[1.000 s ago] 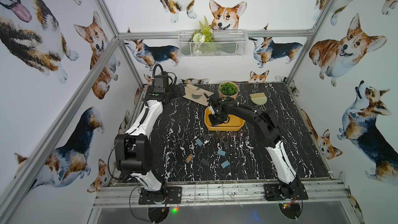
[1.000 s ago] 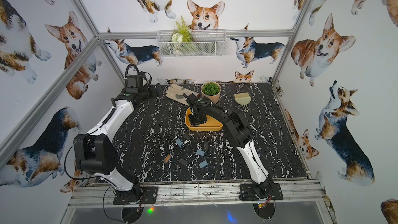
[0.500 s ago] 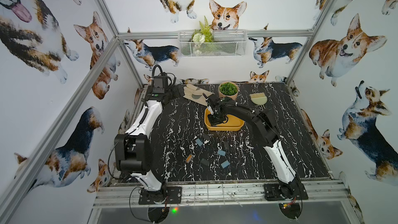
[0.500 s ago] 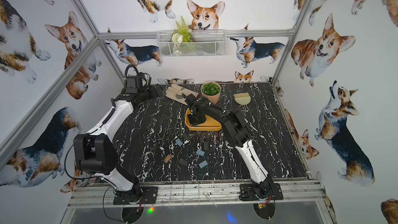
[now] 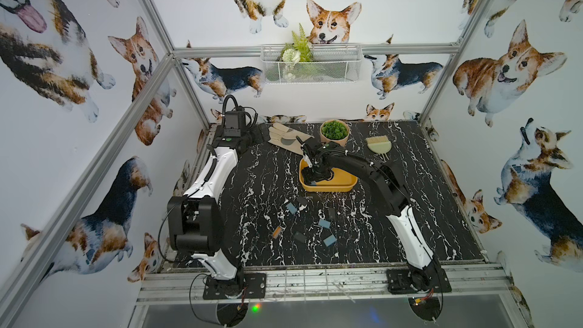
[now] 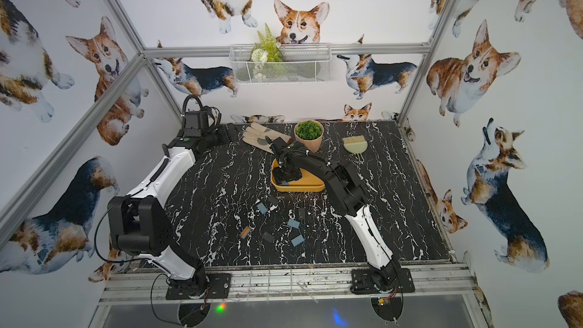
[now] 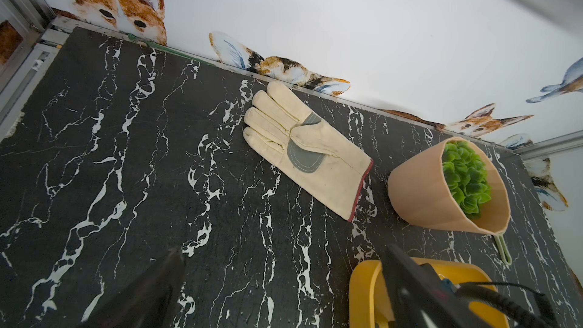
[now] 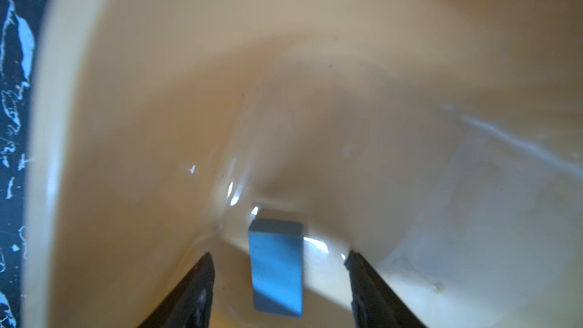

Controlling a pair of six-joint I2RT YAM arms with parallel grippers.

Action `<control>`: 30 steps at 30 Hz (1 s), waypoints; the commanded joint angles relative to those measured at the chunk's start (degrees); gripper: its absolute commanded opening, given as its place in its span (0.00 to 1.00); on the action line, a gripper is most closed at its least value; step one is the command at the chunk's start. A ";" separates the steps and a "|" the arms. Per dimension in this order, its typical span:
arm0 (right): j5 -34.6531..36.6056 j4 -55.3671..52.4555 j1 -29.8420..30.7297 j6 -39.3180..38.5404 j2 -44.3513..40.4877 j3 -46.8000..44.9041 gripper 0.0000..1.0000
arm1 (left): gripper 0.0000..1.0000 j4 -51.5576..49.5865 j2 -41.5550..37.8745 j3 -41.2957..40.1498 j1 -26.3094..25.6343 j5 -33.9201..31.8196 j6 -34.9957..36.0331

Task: Put the eraser in the storage box
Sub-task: Place the eraser in the storage box, then pick up the eraser from the center of the board.

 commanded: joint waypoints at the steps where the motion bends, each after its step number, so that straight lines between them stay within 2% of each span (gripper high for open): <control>1: 1.70 -0.46 0.33 -0.16 -2.18 -0.51 0.70 | 1.00 0.47 -0.41 -0.07 0.26 0.34 -0.03; 9: 5.70 4.19 0.81 0.04 -11.32 -5.71 0.73 | 1.00 -1.45 -1.15 0.36 0.36 0.85 0.90; 11: 6.86 6.35 0.93 0.27 -15.24 -8.52 0.77 | 1.00 -4.01 -1.36 0.72 0.32 1.14 1.37; 14: 8.25 9.43 0.76 0.75 -22.20 -14.07 0.89 | 1.00 -9.19 -2.45 -0.19 -0.07 0.58 0.40; 15: 8.41 9.97 0.50 1.15 -24.51 -15.92 0.97 | 1.00 -10.41 -3.55 -1.59 -0.53 0.42 0.23; 16: 7.81 10.15 0.07 1.72 -26.71 -17.46 1.00 | 1.00 -11.66 -4.80 -3.24 -1.22 -0.23 0.25; 20: 4.60 11.63 -3.51 4.90 -34.56 -24.48 1.00 | 1.00 -14.71 -10.14 -10.55 -5.00 -2.46 -0.95; 24: 5.80 9.80 -6.52 4.81 -40.44 -29.07 0.99 | 1.00 -16.25 -14.20 -17.76 -8.69 0.08 -5.21; 27: 5.04 9.09 -8.72 4.91 -43.40 -32.33 1.00 | 1.00 -13.77 -17.14 -24.62 -11.08 1.15 -9.26; 30: 3.05 9.30 -10.57 5.86 -46.11 -36.09 1.00 | 1.00 -10.77 -16.52 -29.38 -14.36 0.45 -11.90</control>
